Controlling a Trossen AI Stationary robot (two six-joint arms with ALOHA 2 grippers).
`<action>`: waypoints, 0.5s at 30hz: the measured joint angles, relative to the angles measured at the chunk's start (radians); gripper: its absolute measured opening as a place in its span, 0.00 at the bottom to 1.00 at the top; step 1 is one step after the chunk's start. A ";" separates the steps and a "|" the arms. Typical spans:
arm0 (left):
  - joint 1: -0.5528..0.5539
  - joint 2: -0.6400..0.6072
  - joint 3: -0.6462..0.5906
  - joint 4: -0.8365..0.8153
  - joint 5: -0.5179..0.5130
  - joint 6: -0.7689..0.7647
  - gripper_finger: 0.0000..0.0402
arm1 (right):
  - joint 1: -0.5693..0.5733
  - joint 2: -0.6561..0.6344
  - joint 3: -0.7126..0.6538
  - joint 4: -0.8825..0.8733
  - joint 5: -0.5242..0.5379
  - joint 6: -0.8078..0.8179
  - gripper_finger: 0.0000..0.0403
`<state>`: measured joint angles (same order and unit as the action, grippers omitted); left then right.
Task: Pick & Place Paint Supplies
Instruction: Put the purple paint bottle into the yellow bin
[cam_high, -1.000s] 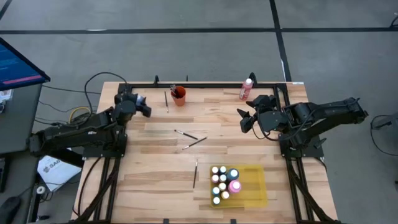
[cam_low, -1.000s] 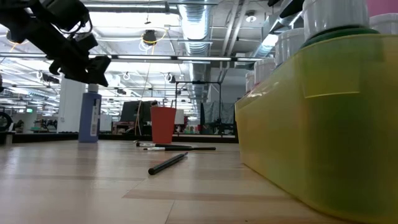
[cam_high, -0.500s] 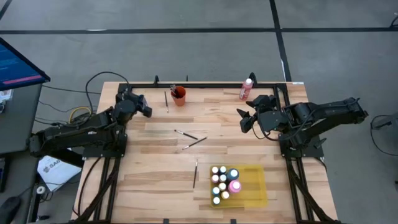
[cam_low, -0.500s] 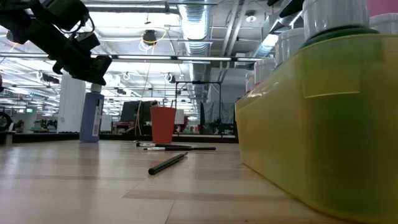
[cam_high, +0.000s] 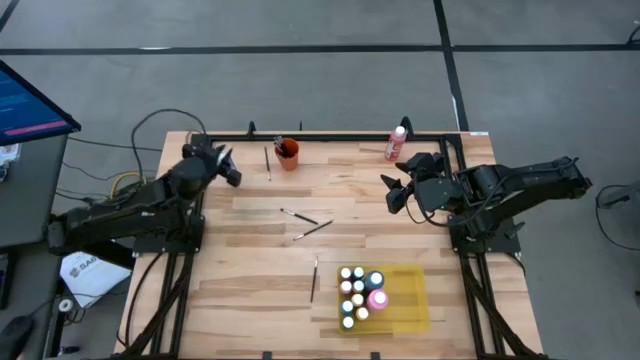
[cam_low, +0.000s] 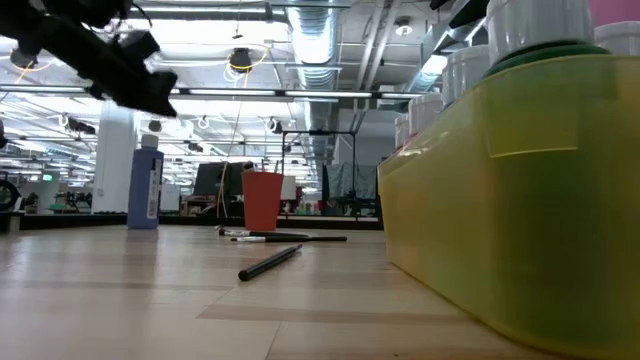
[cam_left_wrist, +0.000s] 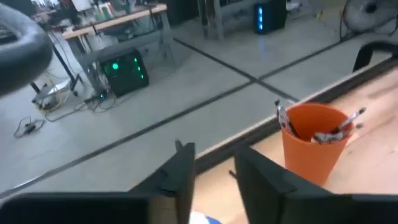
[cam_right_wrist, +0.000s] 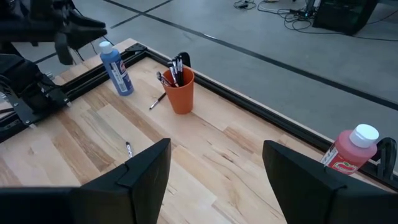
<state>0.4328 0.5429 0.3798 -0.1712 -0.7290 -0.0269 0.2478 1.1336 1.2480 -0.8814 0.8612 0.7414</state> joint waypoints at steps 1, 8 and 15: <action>0.000 -0.016 0.000 -0.007 -0.002 0.008 0.29 | 0.000 0.000 0.000 0.000 0.000 0.000 0.62; 0.000 -0.051 -0.011 -0.040 -0.038 -0.030 0.57 | 0.000 0.000 0.000 0.000 0.000 0.000 0.62; 0.000 -0.050 -0.111 -0.020 -0.053 -0.161 0.74 | 0.000 0.000 0.000 0.000 0.000 0.000 0.62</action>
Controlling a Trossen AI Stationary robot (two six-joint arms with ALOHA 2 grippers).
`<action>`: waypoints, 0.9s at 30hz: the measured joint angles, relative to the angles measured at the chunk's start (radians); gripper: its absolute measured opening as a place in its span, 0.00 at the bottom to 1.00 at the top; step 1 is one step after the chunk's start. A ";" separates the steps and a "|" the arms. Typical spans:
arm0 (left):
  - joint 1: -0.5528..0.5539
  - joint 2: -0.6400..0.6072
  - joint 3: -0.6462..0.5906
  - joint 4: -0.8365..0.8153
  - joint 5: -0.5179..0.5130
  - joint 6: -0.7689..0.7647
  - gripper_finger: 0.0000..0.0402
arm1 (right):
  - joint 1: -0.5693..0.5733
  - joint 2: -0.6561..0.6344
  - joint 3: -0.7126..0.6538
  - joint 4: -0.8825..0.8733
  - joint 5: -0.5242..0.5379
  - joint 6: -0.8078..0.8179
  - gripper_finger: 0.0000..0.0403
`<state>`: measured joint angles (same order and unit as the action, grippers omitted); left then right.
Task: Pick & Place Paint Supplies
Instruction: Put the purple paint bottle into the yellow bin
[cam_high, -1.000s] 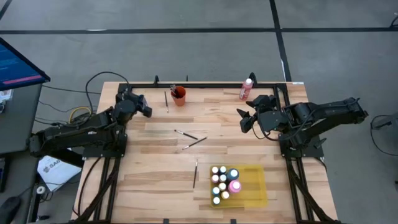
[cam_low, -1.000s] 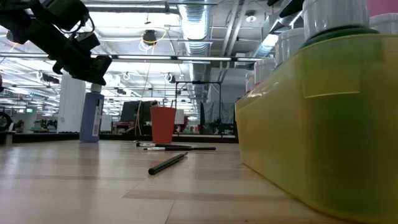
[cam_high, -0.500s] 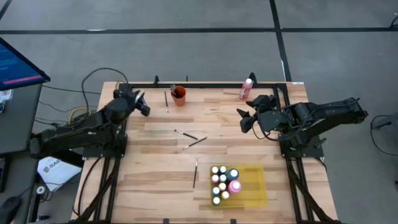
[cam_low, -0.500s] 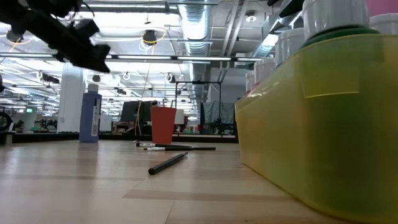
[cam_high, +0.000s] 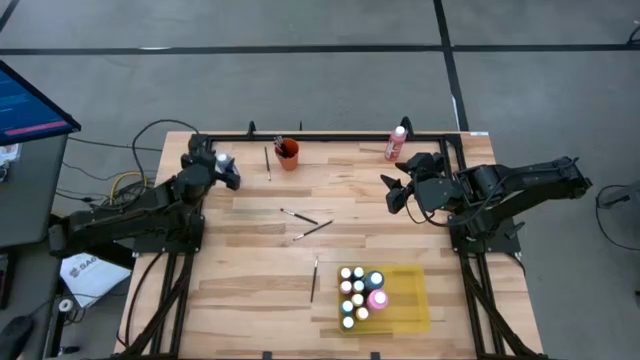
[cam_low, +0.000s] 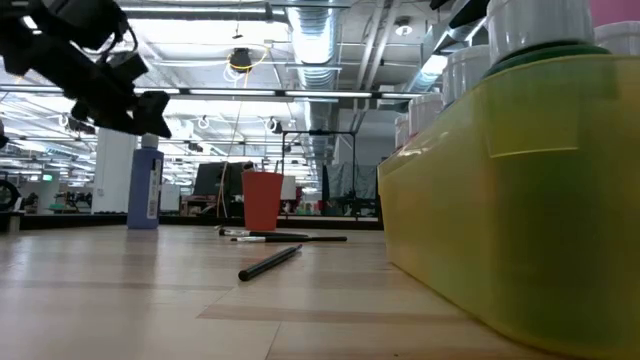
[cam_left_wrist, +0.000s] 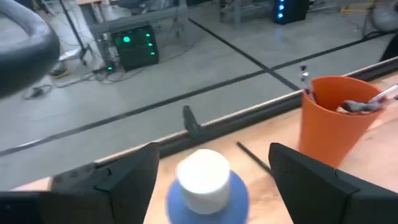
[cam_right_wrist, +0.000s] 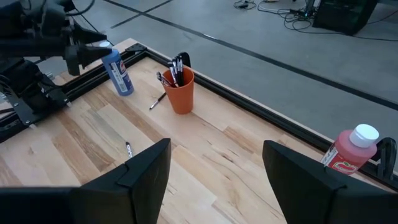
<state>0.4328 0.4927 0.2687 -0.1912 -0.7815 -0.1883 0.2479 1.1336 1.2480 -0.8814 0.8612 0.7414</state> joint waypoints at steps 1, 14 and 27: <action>0.000 0.001 -0.013 0.022 0.004 0.000 0.75 | 0.000 0.000 0.000 0.000 0.000 0.000 0.62; 0.000 0.016 -0.053 0.061 -0.027 -0.004 0.46 | 0.000 0.000 0.000 0.000 0.000 0.001 0.62; 0.001 0.030 -0.086 0.120 0.044 -0.011 0.21 | 0.000 0.000 0.000 0.002 0.000 0.011 0.62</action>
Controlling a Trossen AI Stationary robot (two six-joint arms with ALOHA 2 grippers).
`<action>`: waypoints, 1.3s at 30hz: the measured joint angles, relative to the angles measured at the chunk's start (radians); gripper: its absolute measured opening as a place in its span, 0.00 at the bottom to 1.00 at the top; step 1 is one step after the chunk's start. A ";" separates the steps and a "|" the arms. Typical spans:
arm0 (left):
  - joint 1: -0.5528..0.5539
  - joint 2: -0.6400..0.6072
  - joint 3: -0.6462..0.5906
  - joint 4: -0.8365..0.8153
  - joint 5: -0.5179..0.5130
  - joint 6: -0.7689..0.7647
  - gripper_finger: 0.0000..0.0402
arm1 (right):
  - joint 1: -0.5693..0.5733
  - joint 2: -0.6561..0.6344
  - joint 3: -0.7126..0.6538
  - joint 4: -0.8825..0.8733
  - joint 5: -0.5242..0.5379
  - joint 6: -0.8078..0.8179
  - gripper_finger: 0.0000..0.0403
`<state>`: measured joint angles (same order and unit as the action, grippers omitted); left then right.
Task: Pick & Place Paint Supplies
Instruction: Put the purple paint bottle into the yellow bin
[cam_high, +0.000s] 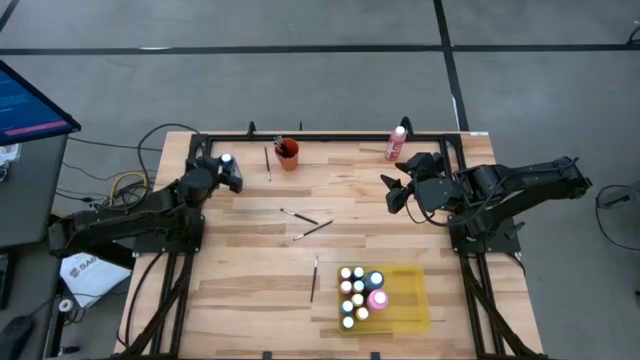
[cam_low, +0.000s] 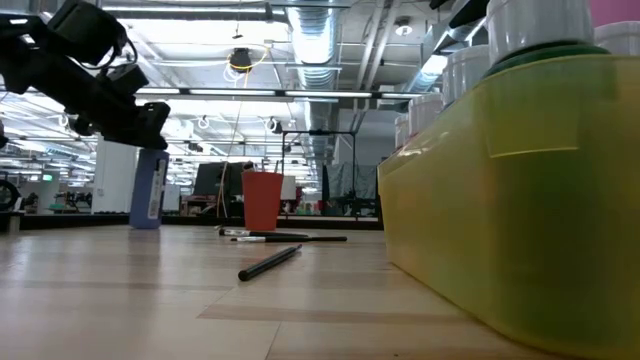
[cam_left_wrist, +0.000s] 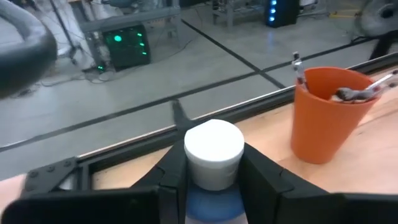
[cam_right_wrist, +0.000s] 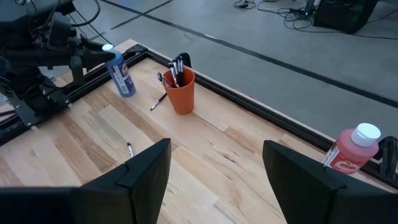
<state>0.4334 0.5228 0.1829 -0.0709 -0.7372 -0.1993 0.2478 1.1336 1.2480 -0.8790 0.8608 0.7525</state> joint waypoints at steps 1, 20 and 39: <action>0.000 0.000 0.001 0.006 0.018 -0.007 0.21 | 0.000 0.000 0.000 0.001 0.000 0.000 0.62; -0.061 0.111 0.249 0.195 0.649 -0.045 0.23 | -0.123 0.093 0.001 0.196 -0.168 -0.155 0.62; -0.256 0.527 0.571 0.340 0.798 0.113 0.25 | -0.253 0.354 -0.001 0.728 -0.540 -0.401 0.62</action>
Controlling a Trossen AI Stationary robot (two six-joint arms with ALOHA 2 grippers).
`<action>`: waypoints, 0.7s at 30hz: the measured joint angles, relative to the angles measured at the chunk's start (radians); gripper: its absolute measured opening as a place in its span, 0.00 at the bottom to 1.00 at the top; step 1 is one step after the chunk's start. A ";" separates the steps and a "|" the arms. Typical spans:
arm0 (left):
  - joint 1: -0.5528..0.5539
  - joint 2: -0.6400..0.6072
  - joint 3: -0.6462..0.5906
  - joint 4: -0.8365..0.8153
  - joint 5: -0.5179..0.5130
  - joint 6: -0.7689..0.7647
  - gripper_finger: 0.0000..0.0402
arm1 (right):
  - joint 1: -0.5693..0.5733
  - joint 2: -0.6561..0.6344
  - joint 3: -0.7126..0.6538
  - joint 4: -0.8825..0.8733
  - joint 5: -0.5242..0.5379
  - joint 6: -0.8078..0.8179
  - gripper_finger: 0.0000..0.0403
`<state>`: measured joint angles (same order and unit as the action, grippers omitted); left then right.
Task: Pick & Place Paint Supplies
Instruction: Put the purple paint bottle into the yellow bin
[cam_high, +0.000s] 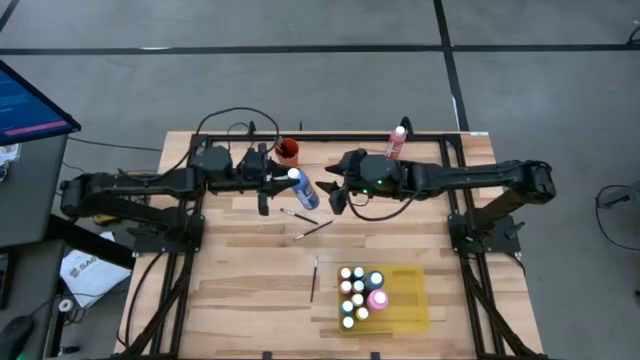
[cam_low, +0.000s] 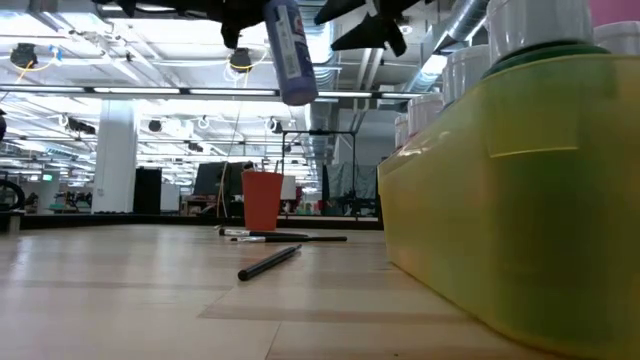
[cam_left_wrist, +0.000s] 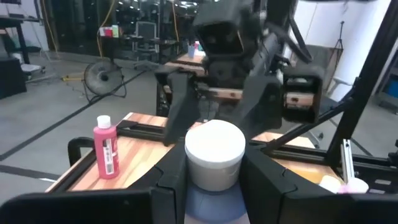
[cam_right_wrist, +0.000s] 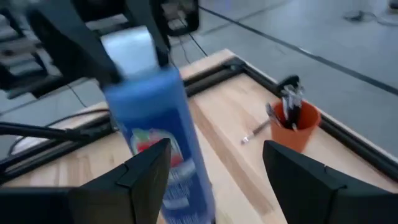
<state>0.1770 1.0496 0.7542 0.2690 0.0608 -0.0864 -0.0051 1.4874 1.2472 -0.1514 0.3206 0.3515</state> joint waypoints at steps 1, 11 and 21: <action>-0.002 0.007 0.003 0.000 0.000 0.004 0.25 | 0.000 0.004 0.000 0.021 -0.011 -0.012 0.62; -0.002 0.018 0.004 0.028 0.000 0.029 0.25 | 0.013 0.005 0.001 0.066 -0.034 -0.096 0.62; 0.010 0.041 0.004 0.049 0.000 0.035 0.25 | 0.002 0.023 0.000 0.078 -0.059 -0.119 0.63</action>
<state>0.1870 1.0904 0.7582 0.3184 0.0609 -0.0515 -0.0029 1.5105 1.2476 -0.0736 0.2611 0.2325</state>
